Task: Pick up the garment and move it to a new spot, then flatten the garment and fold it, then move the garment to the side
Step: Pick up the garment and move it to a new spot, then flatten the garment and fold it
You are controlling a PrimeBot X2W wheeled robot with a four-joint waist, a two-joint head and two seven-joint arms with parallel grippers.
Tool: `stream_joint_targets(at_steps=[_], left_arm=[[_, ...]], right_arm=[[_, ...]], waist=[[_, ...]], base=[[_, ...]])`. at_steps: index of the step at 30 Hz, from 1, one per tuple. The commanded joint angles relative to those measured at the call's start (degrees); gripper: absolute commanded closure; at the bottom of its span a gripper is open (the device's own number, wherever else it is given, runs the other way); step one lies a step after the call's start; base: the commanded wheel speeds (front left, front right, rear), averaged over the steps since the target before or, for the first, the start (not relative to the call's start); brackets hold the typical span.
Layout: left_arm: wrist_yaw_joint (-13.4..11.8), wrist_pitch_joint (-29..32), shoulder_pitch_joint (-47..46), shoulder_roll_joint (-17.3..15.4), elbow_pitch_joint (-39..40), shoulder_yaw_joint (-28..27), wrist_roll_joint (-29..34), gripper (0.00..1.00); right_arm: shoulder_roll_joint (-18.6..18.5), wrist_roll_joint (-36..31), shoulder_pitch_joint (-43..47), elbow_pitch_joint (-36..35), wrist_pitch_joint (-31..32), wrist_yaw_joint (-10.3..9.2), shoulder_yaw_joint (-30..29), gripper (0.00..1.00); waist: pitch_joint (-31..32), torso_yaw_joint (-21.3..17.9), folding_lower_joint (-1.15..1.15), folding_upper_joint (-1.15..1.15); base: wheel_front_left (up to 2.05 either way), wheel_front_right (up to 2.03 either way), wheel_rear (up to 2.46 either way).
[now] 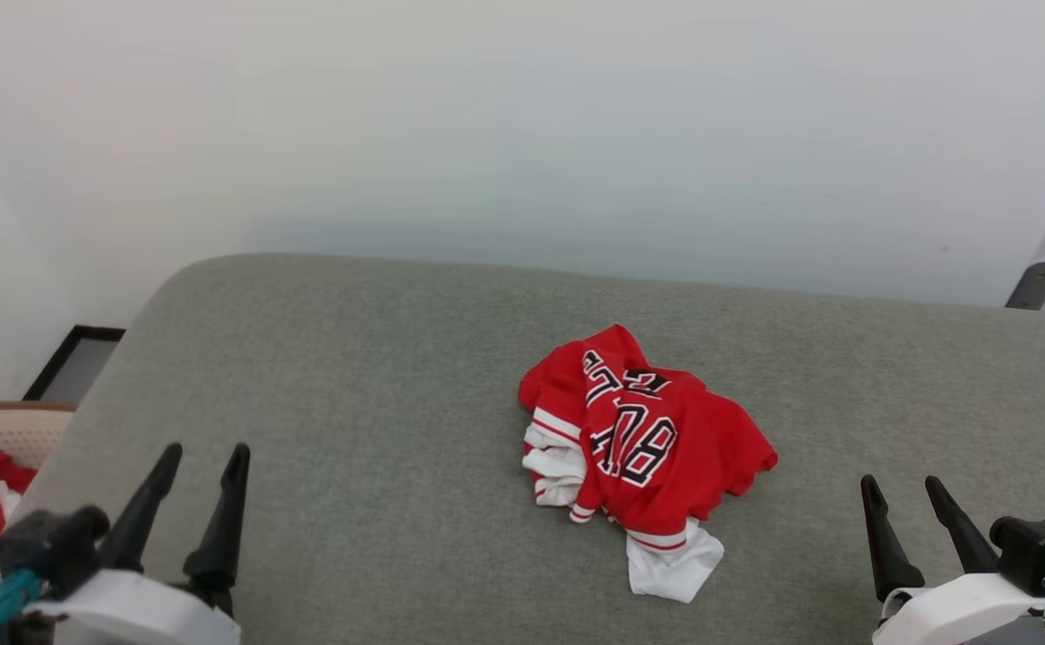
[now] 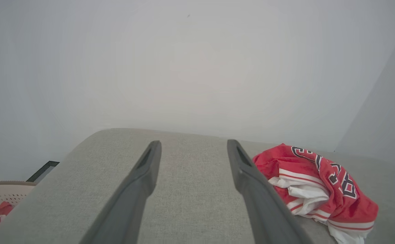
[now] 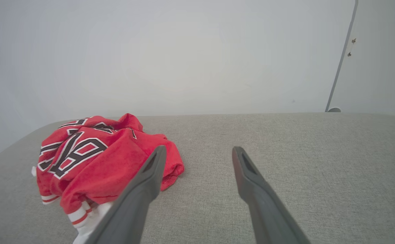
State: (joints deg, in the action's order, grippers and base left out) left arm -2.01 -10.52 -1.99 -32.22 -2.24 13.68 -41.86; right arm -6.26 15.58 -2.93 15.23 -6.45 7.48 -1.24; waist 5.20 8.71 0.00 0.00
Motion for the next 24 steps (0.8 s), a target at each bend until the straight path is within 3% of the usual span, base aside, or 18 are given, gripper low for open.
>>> stream_joint_targets(at_steps=[1, 16, 24], left_arm=[[0.46, -0.91, 1.06, 0.19, -0.2, -0.32, -0.32, 0.0], [1.56, -2.29, 0.9, -0.29, -1.39, -0.98, -0.9, 0.0], [1.12, -1.56, -0.37, -0.19, -0.92, -0.86, -1.3, 0.0]], right_arm=[[0.04, 0.32, 0.59, -0.41, 0.21, 0.02, 0.08, 0.0], [0.42, 0.07, 1.73, -1.92, 0.76, 0.02, 0.14, 0.0], [0.26, 2.34, 1.95, -3.17, 4.69, 0.02, 3.96, 0.0]], waist=[[-0.17, 0.64, 0.0, 0.0], [-1.22, 1.21, 0.0, 0.0], [-1.85, 1.55, 0.0, 0.0]], base=[[0.0, 0.0, 0.0], [0.0, 0.0, 0.0], [0.0, 0.0, 0.0]])
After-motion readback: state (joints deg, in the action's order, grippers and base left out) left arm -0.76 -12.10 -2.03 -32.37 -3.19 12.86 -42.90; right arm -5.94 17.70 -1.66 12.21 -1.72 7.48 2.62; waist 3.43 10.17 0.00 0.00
